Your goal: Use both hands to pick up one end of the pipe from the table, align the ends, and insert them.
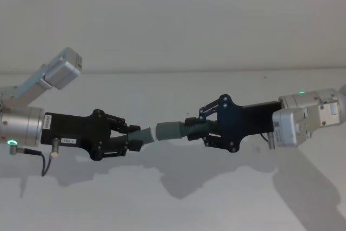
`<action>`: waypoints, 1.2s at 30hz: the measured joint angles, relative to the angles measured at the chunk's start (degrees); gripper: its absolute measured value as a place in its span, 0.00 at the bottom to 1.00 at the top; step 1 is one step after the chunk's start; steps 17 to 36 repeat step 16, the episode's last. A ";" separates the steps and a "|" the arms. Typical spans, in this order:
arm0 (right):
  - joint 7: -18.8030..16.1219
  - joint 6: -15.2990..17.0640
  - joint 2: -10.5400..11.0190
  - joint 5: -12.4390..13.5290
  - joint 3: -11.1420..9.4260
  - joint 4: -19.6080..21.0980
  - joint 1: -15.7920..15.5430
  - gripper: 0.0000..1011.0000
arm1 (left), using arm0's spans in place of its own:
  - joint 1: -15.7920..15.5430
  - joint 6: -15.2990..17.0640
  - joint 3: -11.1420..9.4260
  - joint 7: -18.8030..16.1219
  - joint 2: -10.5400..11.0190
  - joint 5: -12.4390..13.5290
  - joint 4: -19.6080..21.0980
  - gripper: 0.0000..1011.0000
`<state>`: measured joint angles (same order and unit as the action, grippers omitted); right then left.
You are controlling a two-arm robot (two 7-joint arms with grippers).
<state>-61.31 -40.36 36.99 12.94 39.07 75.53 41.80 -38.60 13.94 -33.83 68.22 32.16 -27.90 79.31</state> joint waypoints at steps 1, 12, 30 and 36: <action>0.00 0.00 0.00 0.00 0.01 0.01 0.00 0.22 | 0.00 0.00 0.00 0.00 0.00 0.00 0.00 0.32; 0.07 0.00 -0.06 0.00 0.13 0.07 0.06 0.22 | 0.00 0.00 0.00 -0.02 -0.03 0.01 0.00 0.32; 0.07 0.00 -0.07 0.00 0.15 0.09 0.07 0.22 | 0.00 0.00 0.00 -0.02 -0.04 0.01 0.00 0.32; 0.07 0.00 -0.07 0.00 0.15 0.09 0.07 0.22 | 0.00 0.00 0.00 -0.02 -0.04 0.01 0.00 0.32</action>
